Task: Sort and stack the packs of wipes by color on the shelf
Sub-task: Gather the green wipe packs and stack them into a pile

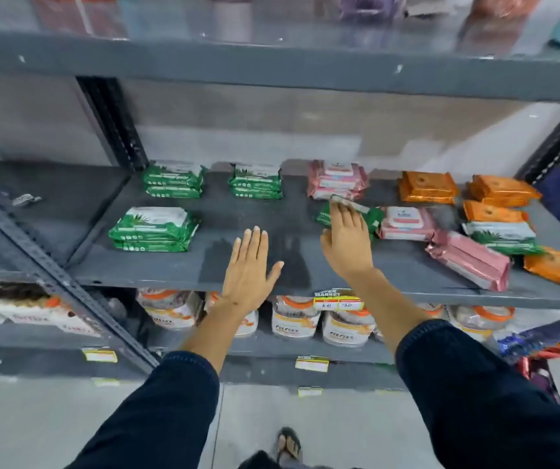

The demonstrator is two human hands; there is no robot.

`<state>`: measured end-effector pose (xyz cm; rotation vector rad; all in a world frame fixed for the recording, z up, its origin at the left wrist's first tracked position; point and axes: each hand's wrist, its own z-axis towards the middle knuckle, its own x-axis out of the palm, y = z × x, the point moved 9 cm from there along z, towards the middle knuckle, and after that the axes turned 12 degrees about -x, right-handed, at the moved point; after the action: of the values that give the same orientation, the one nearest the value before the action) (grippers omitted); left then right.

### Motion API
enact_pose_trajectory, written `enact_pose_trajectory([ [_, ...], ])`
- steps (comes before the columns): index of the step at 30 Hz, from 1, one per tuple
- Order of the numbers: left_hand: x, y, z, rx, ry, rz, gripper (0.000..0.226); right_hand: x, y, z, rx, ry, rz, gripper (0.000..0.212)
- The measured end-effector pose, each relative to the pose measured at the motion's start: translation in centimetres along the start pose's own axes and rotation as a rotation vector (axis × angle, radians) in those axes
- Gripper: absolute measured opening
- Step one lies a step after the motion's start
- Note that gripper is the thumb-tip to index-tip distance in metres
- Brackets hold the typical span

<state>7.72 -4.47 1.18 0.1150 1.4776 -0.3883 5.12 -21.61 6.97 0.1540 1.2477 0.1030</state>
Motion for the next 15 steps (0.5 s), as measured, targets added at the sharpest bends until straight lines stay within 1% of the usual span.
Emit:
enact_pose_trajectory([
  [2,1.3,0.7,0.8,-0.021,0.045,0.003,0.071,1.0,-1.3,1.1,0.062,0.073,0.002,0.061],
  [4,2.6,1.5,1.6,-0.049,0.086,-0.005,0.070,2.1,-2.9,2.1,0.108,0.154,-0.013,0.064],
  [6,3.4,1.8,2.2,-0.049,0.110,-0.018,0.074,3.3,-4.2,3.0,0.139,0.238,-0.040,0.069],
  [8,3.9,2.1,2.6,-0.056,0.124,-0.034,0.082,4.1,-5.7,4.0,0.183,0.305,-0.057,0.074],
  [11,4.8,2.5,2.6,-0.056,0.170,-0.051,0.079,5.2,-7.5,5.4,0.247,0.384,-0.036,0.074],
  [13,4.8,2.5,2.6,-0.035,0.161,-0.067,0.079,5.8,-8.2,6.2,0.276,0.431,-0.015,0.073],
  [15,4.5,2.5,2.6,-0.021,0.134,-0.082,0.083,6.1,-9.0,7.0,0.303,0.458,0.007,0.077],
])
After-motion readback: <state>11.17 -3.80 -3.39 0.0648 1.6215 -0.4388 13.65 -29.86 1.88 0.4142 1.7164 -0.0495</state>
